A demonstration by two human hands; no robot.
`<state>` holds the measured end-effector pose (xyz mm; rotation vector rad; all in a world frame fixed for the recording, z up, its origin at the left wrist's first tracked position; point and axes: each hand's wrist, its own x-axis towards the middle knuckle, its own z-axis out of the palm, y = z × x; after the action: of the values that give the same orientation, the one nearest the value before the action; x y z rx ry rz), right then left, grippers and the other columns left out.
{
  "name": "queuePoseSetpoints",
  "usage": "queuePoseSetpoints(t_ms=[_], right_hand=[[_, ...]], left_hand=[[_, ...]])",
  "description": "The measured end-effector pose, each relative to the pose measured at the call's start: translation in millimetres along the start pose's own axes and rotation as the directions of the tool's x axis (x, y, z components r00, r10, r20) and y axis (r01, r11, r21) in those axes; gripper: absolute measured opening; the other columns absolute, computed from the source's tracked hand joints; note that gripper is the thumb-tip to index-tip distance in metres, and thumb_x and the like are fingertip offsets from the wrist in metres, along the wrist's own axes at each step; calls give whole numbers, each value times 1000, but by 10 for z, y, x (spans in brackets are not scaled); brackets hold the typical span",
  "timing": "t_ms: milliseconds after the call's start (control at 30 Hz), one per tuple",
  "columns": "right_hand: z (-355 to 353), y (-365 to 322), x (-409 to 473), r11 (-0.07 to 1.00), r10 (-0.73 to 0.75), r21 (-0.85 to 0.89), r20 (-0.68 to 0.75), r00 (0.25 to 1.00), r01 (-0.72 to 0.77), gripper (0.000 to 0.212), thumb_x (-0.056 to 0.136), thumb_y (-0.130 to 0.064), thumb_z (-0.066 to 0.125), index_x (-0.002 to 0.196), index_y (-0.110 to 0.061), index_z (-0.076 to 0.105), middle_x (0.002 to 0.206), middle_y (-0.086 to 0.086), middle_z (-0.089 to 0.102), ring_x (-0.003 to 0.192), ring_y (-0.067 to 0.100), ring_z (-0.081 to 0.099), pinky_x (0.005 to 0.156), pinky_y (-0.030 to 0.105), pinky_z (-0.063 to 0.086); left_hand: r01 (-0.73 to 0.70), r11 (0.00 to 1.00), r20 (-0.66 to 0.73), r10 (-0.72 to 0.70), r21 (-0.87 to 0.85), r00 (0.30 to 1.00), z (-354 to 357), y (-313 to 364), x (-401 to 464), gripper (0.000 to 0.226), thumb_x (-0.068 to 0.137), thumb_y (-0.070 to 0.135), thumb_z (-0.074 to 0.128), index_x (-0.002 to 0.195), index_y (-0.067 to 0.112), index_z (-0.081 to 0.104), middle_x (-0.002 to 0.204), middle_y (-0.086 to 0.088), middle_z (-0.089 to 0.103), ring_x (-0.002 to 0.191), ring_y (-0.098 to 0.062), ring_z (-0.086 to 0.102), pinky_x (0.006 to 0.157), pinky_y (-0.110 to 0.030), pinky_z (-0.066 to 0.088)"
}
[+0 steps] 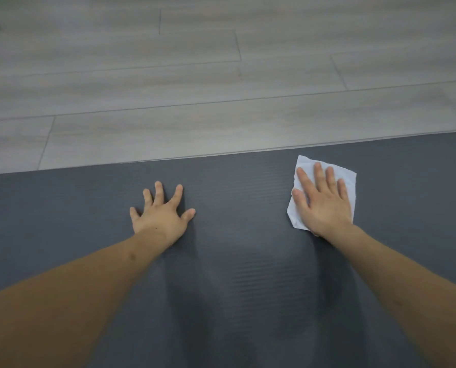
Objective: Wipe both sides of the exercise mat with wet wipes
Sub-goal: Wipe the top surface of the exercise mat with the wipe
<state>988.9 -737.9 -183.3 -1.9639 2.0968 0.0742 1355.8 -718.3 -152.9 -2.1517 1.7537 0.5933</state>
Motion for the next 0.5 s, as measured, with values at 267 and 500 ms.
queuePoseSetpoints(t_ms=[267, 500], right_hand=[[105, -193, 48, 1000, 7, -8, -35, 999, -8, 61, 105, -54, 10, 164, -40, -1, 173, -2, -11, 158, 28, -16, 127, 50, -8], [173, -519, 110, 999, -8, -44, -32, 999, 7, 62, 105, -55, 8, 164, -40, -3, 173, -2, -12, 158, 30, -17, 127, 51, -8]], left_hand=[[-8, 1000, 18, 8, 1, 1000, -46, 25, 41, 74, 96, 75, 27, 158, 50, -5, 169, 0, -19, 156, -32, -13, 121, -64, 12], [-62, 998, -81, 60, -26, 995, 15, -50, 0, 69, 96, 73, 27, 158, 50, 6, 171, 2, -8, 157, -29, -6, 118, -63, 15]])
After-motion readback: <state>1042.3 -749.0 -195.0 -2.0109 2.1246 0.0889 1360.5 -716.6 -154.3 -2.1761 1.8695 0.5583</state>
